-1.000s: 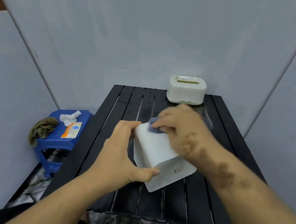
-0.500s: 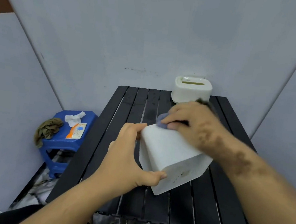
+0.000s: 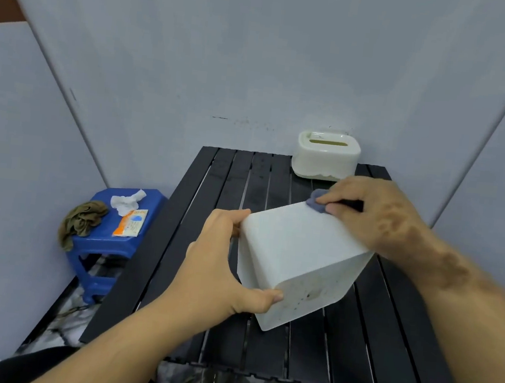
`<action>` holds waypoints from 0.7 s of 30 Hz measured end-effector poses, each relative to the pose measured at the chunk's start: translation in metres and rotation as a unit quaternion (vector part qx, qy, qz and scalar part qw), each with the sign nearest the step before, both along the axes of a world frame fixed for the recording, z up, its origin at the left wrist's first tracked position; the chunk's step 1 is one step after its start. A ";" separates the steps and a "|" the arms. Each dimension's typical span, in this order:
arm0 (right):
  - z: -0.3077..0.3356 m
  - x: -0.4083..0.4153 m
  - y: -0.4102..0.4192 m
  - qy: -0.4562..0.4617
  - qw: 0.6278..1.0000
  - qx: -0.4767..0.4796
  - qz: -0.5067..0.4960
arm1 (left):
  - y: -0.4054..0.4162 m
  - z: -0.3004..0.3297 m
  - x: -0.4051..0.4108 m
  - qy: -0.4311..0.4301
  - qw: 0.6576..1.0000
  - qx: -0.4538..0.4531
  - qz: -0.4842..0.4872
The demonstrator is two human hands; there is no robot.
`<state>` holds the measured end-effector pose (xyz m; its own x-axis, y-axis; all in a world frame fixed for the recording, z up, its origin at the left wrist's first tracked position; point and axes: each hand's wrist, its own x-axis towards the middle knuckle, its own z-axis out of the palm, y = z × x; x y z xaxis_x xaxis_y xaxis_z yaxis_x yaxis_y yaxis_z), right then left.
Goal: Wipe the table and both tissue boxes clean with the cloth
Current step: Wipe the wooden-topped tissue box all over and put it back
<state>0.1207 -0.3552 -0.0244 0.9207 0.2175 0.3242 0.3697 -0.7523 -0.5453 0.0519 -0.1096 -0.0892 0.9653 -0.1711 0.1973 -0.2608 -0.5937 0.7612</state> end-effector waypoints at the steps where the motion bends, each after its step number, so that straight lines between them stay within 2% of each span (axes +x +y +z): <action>1: -0.002 -0.004 0.009 -0.017 0.999 -0.024 0.017 | -0.001 0.000 0.000 -0.001 1.000 0.001 0.001; 4: -0.009 -0.025 0.054 -0.103 0.977 -0.073 0.172 | 0.000 0.000 0.000 -0.004 1.000 0.003 -0.001; 6: -0.012 -0.033 0.057 -0.094 0.965 -0.073 0.234 | 0.002 0.001 0.000 -0.008 1.000 0.007 -0.004; 7: -0.012 -0.029 0.043 -0.078 0.969 -0.066 0.224 | 0.002 0.002 0.000 -0.009 1.000 0.011 -0.003; 10: -0.011 -0.018 -0.018 -0.017 0.997 -0.007 0.078 | 0.003 0.003 0.001 -0.009 1.000 0.016 0.000; 12: -0.013 -0.020 -0.036 -0.014 0.999 0.037 0.023 | 0.001 0.002 0.001 -0.007 1.000 0.014 0.001; 14: -0.019 -0.031 -0.012 -0.057 0.997 0.018 0.046 | 0.000 0.001 0.001 -0.010 1.000 0.013 0.000; 16: -0.024 -0.049 0.027 -0.090 0.987 -0.008 0.133 | 0.001 0.001 0.000 -0.017 1.000 0.010 -0.001; 18: -0.025 -0.062 0.047 -0.082 0.975 -0.021 0.207 | 0.002 0.002 -0.001 -0.022 1.000 0.002 -0.004; 19: -0.024 -0.059 0.042 -0.082 0.971 -0.025 0.221 | 0.002 0.003 -0.001 -0.024 1.000 0.002 -0.005; 21: -0.025 -0.047 0.012 -0.082 0.981 -0.021 0.174 | 0.003 0.003 -0.001 -0.027 1.000 0.009 -0.004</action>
<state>0.0741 -0.3436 -0.0495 0.7247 0.5254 0.4458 0.6881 -0.5851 -0.4291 0.0507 -0.1070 -0.0857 0.9521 -0.1822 0.2458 -0.3056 -0.6049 0.7353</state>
